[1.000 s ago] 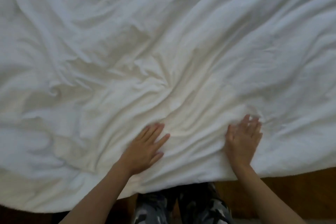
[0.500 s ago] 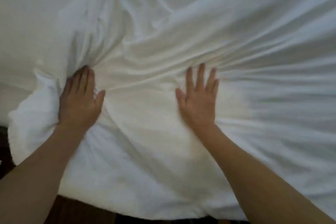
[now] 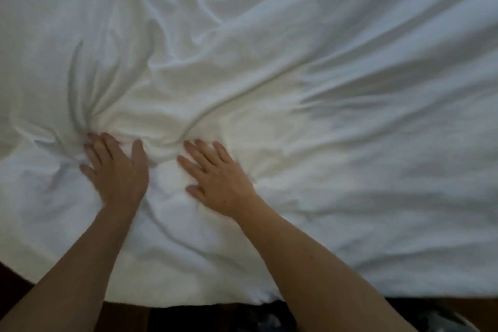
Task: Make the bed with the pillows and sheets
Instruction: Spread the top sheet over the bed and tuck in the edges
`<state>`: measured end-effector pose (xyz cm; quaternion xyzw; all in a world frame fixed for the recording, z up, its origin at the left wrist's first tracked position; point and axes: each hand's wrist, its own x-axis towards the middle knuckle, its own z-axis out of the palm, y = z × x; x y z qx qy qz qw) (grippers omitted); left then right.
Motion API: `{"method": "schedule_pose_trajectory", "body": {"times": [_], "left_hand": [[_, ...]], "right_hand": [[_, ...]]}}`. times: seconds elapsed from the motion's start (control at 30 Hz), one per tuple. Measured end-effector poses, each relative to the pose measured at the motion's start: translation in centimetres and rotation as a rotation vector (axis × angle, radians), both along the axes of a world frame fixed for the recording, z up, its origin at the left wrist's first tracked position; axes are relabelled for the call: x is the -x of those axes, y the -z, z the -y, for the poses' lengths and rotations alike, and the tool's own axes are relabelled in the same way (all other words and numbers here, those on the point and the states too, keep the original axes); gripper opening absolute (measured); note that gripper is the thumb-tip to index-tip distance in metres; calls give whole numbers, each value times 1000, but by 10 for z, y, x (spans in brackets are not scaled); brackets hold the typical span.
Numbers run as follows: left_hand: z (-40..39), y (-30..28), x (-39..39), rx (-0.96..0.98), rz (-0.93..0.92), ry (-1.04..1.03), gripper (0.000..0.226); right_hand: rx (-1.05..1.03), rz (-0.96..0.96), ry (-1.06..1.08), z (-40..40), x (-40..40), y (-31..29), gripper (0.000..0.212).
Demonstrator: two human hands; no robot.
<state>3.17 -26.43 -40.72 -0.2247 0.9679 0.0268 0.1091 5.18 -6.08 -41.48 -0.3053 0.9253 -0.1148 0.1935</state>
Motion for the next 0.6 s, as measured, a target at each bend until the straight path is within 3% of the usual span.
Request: {"method": "schedule_pose_trajectory", "body": {"times": [0.1, 0.23, 0.4, 0.6], "left_hand": [[-41, -2, -10, -64, 22, -81, 74], [-142, -1, -47, -100, 19, 131, 75], [-338, 13, -87, -156, -26, 239, 68], [-614, 23, -76, -226, -85, 442, 63]], "right_hand": [[2, -83, 140, -71, -3, 5, 59], [1, -177, 220, -180, -1, 9, 58], [-23, -255, 445, -352, 0, 15, 58], [-133, -308, 672, -651, -19, 18, 60]]}}
